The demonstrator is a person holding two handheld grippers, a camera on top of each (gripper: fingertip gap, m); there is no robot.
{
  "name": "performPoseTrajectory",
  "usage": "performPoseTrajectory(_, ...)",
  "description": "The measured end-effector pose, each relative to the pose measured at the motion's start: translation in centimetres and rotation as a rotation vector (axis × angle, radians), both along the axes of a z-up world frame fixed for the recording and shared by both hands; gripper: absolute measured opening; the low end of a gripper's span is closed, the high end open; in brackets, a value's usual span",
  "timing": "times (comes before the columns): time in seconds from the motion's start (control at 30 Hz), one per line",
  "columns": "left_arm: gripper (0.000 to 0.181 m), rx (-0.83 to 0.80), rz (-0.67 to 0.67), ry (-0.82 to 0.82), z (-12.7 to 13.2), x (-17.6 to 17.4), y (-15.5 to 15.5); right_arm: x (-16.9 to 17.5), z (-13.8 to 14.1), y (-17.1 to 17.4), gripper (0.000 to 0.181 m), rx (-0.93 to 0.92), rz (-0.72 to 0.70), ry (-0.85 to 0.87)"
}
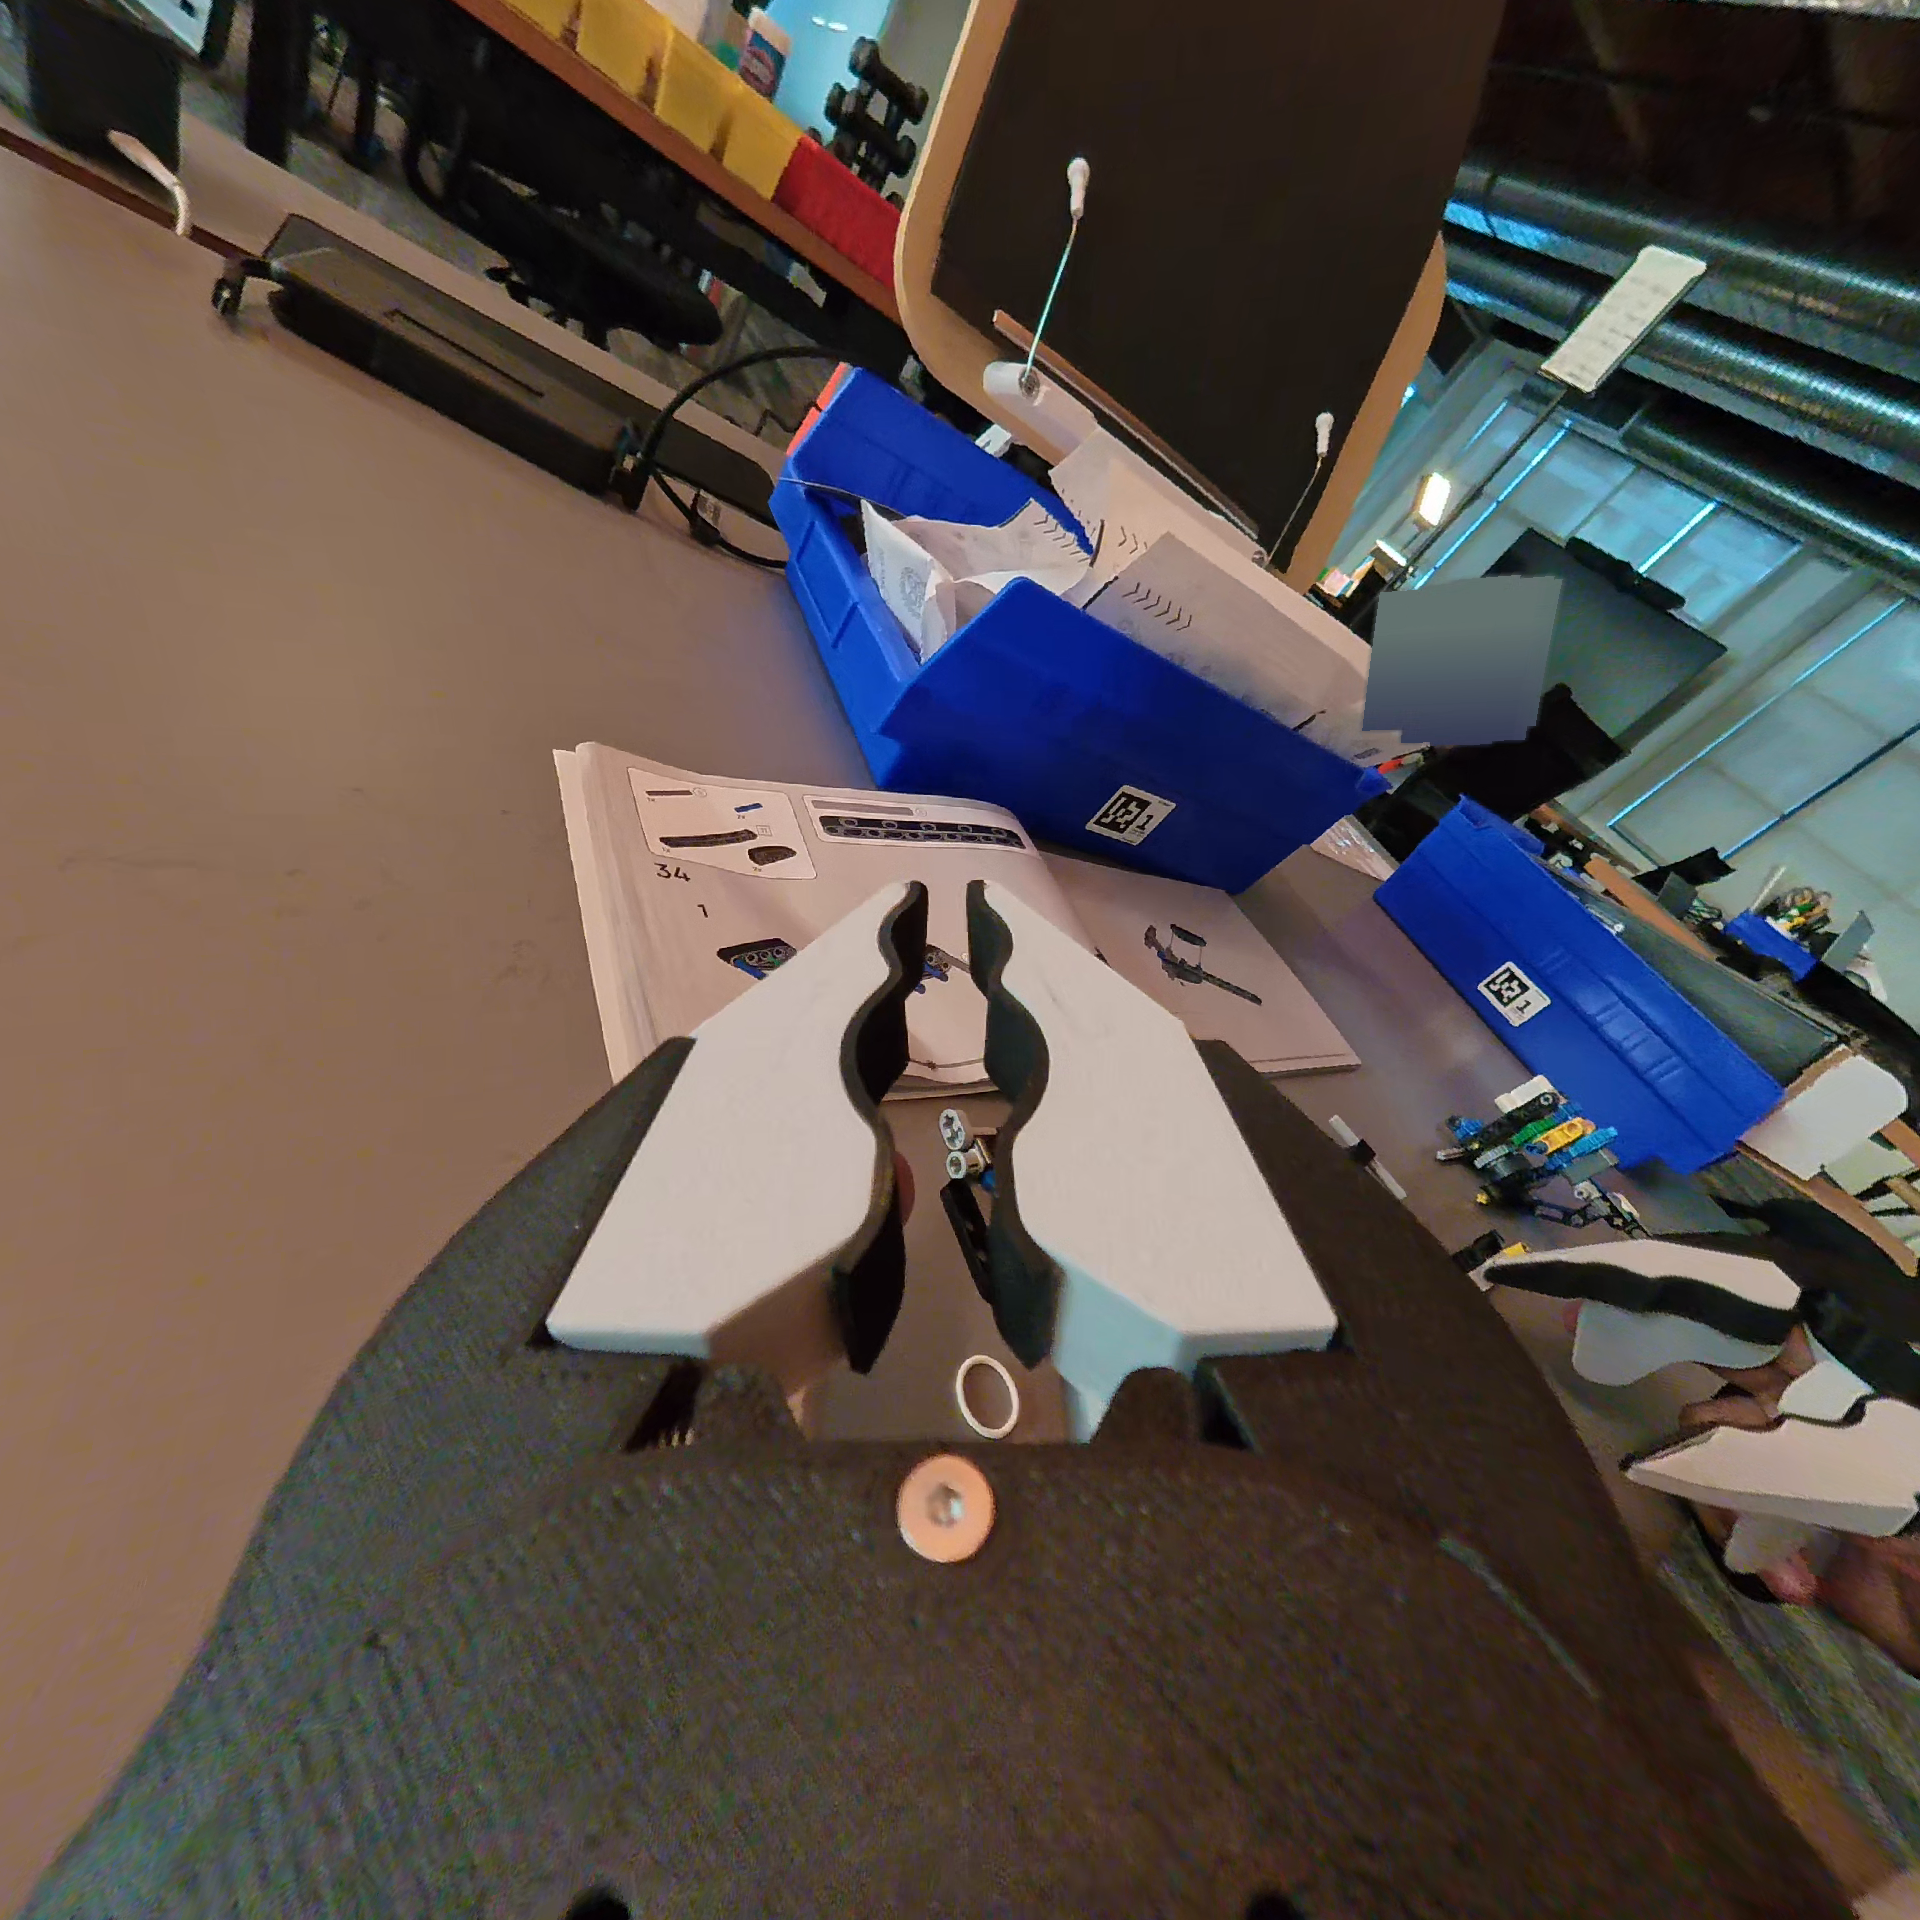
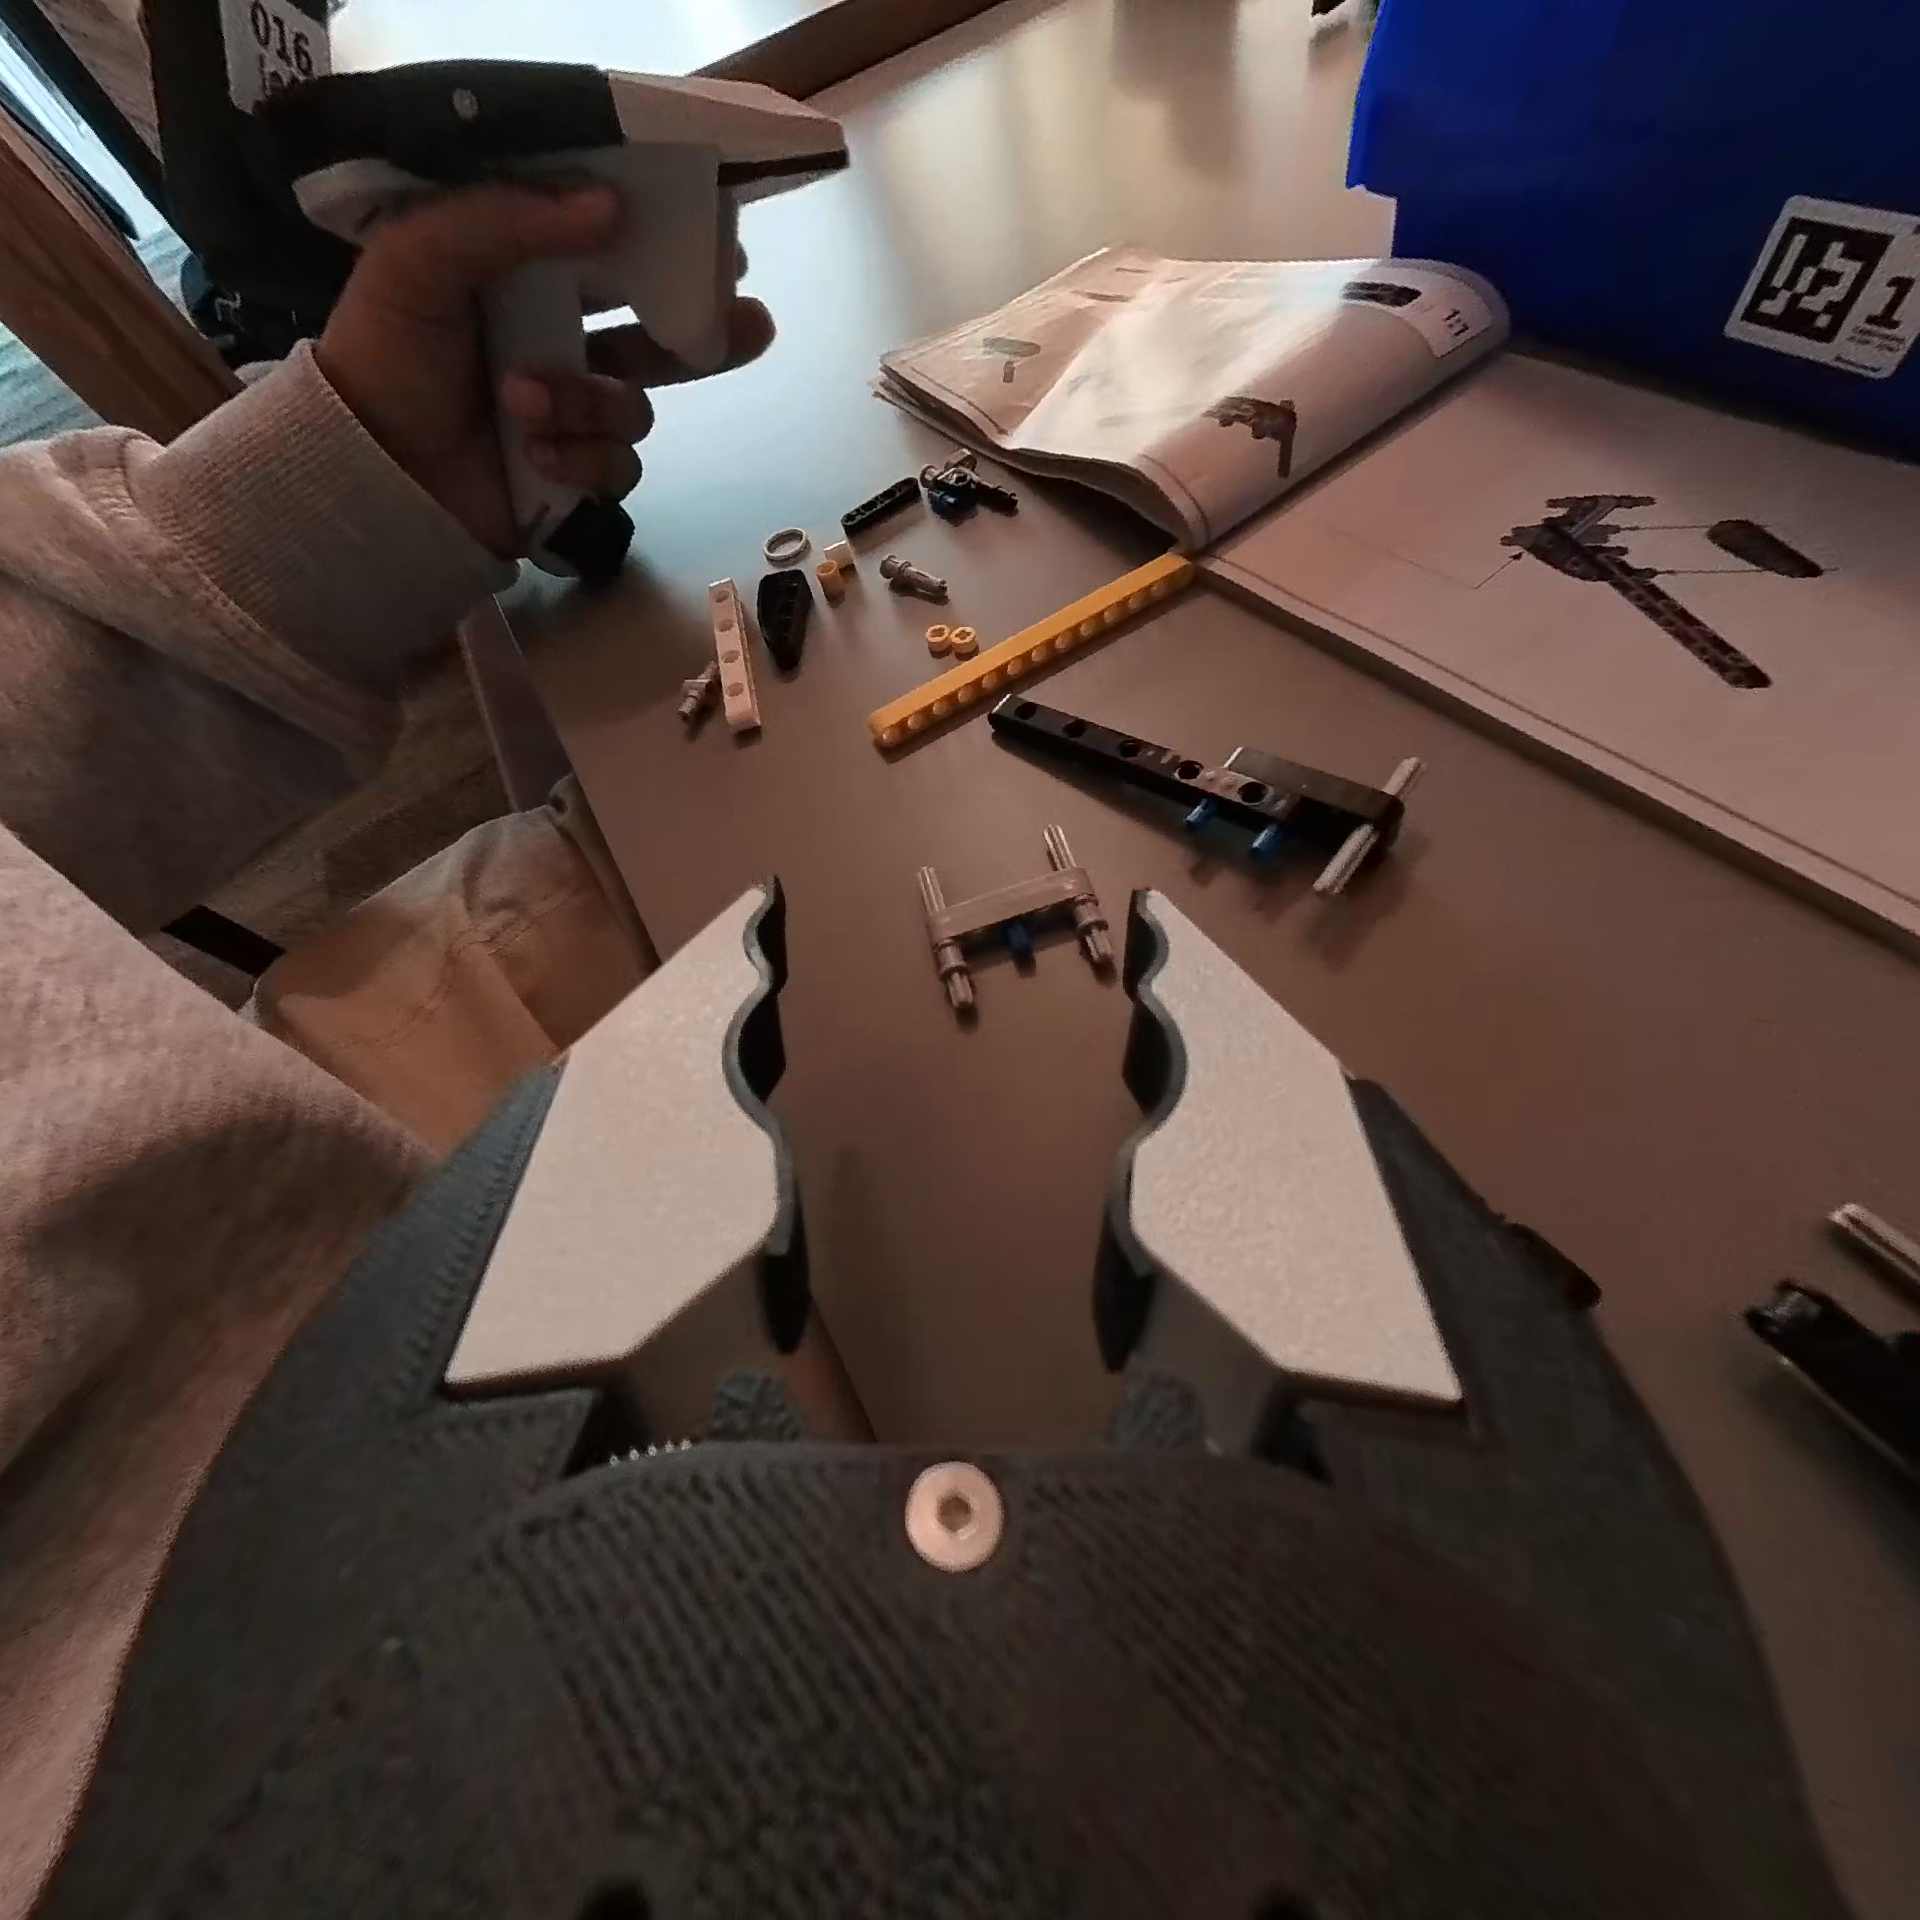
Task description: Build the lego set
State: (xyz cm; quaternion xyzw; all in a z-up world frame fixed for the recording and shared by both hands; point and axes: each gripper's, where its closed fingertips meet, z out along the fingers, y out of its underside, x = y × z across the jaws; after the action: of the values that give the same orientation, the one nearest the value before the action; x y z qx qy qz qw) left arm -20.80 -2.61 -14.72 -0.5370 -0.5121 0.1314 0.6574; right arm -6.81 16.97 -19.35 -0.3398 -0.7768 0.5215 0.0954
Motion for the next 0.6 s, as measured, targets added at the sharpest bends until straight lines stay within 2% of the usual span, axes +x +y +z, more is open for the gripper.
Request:
performPoseTrajectory(0.3,0.007,-0.035,0.017,-0.017,-0.2,-0.1,-0.1,0.2,-0.8,-0.4,0.065,0.076,0.015,0.016)
performPoseTrajectory(0.4,0.033,-0.147,0.049,-0.085,-1.3,-0.4,0.1,0.2,-1.1,-0.4,0.065,0.091,0.015,0.014)
performPoseTrajectory(0.53,0.081,-0.465,0.078,-0.19,-4.3,-0.9,1.6,0.2,-1.0,-0.4,0.064,0.082,0.015,0.01)
performPoseTrajectory(0.6,0.083,-0.567,0.1,-0.214,-5.0,-1.3,2.2,0.2,-0.8,-0.4,0.064,0.07,0.013,0.01)
